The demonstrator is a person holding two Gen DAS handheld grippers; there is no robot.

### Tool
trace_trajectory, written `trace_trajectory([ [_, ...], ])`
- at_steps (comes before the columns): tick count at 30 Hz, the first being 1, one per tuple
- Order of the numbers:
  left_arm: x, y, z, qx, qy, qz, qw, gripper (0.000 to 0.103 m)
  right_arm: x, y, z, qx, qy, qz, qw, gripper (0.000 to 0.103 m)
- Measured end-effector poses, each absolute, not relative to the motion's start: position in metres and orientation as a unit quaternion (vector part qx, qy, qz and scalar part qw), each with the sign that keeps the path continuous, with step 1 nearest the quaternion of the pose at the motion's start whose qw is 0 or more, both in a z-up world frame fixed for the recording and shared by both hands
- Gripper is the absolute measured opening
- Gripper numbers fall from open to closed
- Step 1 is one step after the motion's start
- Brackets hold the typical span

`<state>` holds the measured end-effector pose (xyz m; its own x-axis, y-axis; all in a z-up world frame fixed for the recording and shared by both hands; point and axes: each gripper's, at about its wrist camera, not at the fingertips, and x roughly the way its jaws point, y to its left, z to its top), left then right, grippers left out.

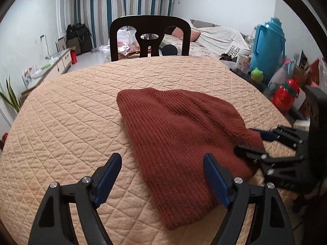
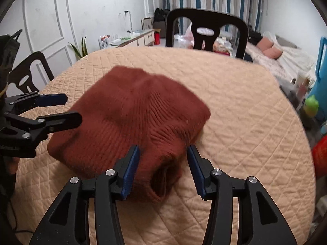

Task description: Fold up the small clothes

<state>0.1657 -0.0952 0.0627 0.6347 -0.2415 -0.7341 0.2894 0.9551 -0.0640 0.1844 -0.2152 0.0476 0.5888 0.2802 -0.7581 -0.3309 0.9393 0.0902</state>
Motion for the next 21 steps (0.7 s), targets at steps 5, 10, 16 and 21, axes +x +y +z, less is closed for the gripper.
trace_trajectory([
  [5, 0.16, -0.094, 0.063, 0.047, 0.39, -0.145, 0.908, 0.084, 0.182, -0.23, 0.053, 0.009, 0.426, 0.178, 0.887, 0.054],
  [10, 0.158, -0.094, 0.063, 0.058, 0.378, -0.144, 0.913, 0.088, 0.182, -0.235, 0.062, 0.038, 0.421, 0.186, 0.887, 0.054],
  [16, 0.163, -0.093, 0.061, 0.043, 0.384, -0.148, 0.91, 0.093, 0.194, -0.247, 0.058, 0.087, 0.43, 0.175, 0.882, 0.074],
  [21, 0.163, -0.095, 0.062, 0.044, 0.384, -0.151, 0.91, 0.094, 0.198, -0.249, 0.05, 0.101, 0.442, 0.176, 0.874, 0.074],
])
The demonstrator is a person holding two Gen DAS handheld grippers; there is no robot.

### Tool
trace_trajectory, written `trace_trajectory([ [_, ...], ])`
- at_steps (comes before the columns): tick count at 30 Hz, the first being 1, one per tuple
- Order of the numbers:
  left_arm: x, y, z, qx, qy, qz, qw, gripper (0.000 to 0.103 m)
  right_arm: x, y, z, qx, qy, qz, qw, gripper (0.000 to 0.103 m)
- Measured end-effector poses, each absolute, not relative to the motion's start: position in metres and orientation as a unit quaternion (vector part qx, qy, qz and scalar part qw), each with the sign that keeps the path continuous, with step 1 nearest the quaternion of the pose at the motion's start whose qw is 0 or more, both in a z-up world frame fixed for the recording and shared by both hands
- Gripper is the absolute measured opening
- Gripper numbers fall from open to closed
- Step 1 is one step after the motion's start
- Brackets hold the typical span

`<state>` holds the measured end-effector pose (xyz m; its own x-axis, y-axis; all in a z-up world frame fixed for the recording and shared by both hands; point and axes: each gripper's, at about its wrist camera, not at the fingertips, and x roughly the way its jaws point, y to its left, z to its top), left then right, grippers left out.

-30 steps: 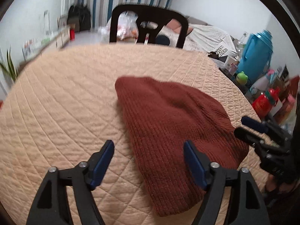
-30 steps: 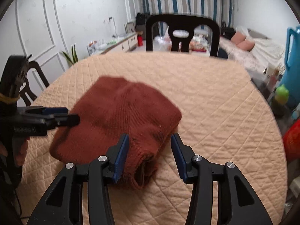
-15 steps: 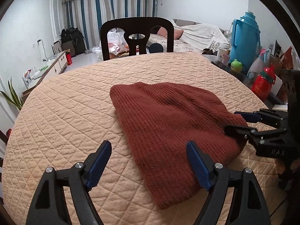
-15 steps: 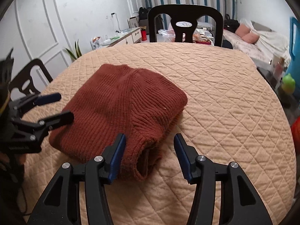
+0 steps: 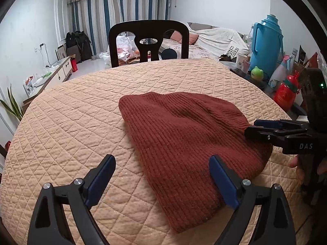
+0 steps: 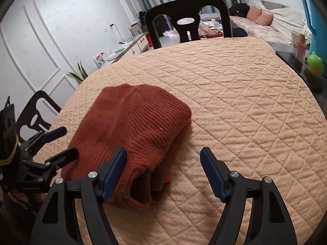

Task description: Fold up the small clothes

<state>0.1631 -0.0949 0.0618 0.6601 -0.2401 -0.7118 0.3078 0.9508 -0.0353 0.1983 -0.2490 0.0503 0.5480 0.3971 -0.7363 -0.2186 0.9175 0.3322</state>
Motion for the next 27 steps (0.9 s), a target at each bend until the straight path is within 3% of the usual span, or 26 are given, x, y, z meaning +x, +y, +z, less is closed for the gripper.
trace_trajectory([
  [27, 0.209, -0.071, 0.036, -0.148, 0.468, -0.232, 0.84, 0.097, 0.23, -0.257, 0.025, 0.24, 0.486, 0.248, 0.803, 0.075],
])
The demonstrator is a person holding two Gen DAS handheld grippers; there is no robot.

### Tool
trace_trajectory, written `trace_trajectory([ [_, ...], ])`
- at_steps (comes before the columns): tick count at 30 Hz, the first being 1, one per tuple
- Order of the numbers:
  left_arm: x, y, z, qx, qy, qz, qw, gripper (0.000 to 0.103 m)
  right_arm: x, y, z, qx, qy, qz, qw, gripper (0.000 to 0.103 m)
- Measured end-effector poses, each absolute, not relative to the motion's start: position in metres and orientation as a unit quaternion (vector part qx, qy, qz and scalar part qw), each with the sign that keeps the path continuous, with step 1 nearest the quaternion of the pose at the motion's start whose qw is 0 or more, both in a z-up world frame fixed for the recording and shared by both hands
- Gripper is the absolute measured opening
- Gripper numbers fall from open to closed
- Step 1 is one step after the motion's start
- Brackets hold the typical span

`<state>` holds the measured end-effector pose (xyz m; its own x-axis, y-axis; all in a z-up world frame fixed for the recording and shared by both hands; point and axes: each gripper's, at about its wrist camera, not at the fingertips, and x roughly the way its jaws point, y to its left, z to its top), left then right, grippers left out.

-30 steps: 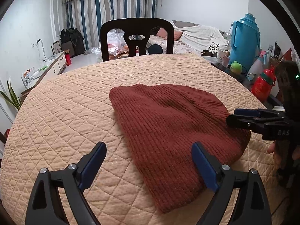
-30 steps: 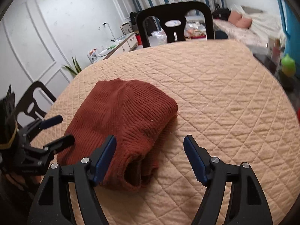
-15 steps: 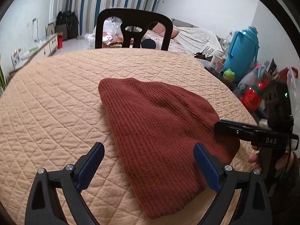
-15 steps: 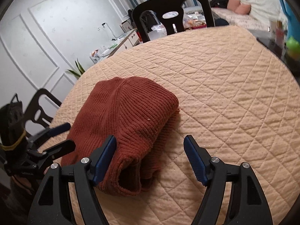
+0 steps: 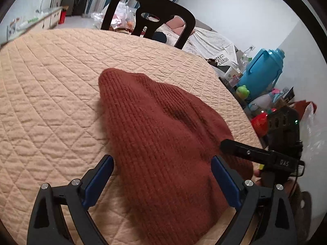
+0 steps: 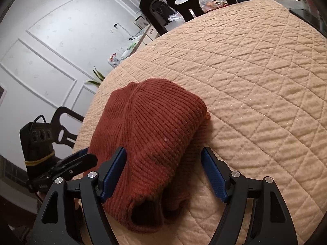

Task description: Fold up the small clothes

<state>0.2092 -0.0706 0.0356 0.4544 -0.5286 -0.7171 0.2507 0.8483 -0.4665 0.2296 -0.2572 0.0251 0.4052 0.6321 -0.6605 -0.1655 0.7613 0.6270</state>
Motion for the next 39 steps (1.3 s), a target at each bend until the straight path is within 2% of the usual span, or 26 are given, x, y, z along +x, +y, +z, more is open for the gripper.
trace_trajectory([
  [19, 0.227, -0.067, 0.022, -0.196, 0.496, -0.233, 0.814, 0.095, 0.234, -0.247, 0.026, 0.212, 0.489, 0.251, 0.808, 0.074],
  [21, 0.227, -0.065, 0.022, -0.197, 0.497, -0.227, 0.814, 0.092, 0.234, -0.245, 0.027, 0.204, 0.491, 0.244, 0.811, 0.072],
  [25, 0.227, -0.058, 0.021, -0.205, 0.501, -0.213, 0.813, 0.079, 0.233, -0.247, 0.027, 0.203, 0.494, 0.23, 0.814, 0.059],
  [26, 0.227, -0.057, 0.02, -0.207, 0.501, -0.212, 0.813, 0.072, 0.233, -0.247, 0.026, 0.204, 0.494, 0.228, 0.814, 0.056],
  [30, 0.227, -0.057, 0.019, -0.211, 0.504, -0.209, 0.811, 0.064, 0.231, -0.245, 0.026, 0.209, 0.495, 0.234, 0.81, 0.041],
  [32, 0.227, -0.058, 0.019, -0.21, 0.504, -0.208, 0.812, 0.058, 0.23, -0.241, 0.028, 0.201, 0.494, 0.23, 0.814, 0.039],
  [39, 0.228, -0.057, 0.021, -0.209, 0.502, -0.206, 0.814, 0.05, 0.23, -0.24, 0.03, 0.2, 0.491, 0.223, 0.818, 0.035],
])
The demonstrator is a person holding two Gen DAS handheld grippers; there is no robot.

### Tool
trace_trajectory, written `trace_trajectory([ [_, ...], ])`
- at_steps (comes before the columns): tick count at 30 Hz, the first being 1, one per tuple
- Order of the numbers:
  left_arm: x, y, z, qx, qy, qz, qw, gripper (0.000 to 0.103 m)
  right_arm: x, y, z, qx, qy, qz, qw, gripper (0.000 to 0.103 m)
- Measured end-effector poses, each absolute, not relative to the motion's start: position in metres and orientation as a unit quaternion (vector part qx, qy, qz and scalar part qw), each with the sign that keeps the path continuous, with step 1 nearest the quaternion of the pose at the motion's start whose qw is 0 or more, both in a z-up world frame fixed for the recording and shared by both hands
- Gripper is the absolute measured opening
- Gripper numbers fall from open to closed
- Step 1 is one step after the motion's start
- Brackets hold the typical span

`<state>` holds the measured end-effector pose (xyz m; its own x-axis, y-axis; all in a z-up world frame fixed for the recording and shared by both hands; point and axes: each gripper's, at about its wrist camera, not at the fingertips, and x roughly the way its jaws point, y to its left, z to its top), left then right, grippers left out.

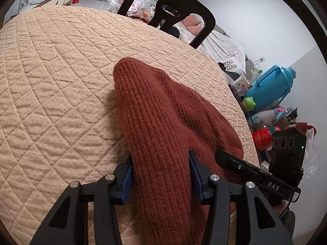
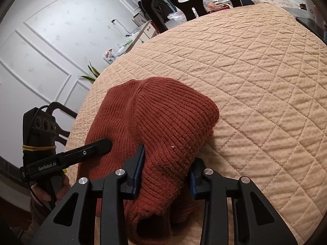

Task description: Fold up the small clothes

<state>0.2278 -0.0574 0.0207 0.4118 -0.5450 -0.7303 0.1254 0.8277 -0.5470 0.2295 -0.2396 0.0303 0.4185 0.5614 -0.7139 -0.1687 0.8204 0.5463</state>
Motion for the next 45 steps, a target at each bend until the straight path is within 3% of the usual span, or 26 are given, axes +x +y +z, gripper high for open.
trace_trajectory([
  [10, 0.222, -0.056, 0.037, -0.191, 0.486, -0.212, 0.826, 0.042, 0.22, -0.23, 0.052, 0.184, 0.467, 0.214, 0.838, 0.03],
  [29, 0.195, 0.004, 0.068, -0.199, 0.458, -0.201, 0.843, 0.042, 0.205, -0.169, 0.084, 0.172, 0.442, 0.242, 0.846, 0.029],
  [45, 0.177, 0.097, 0.068, -0.217, 0.443, -0.145, 0.858, 0.042, 0.214, -0.074, 0.075, 0.169, 0.451, 0.295, 0.825, 0.029],
])
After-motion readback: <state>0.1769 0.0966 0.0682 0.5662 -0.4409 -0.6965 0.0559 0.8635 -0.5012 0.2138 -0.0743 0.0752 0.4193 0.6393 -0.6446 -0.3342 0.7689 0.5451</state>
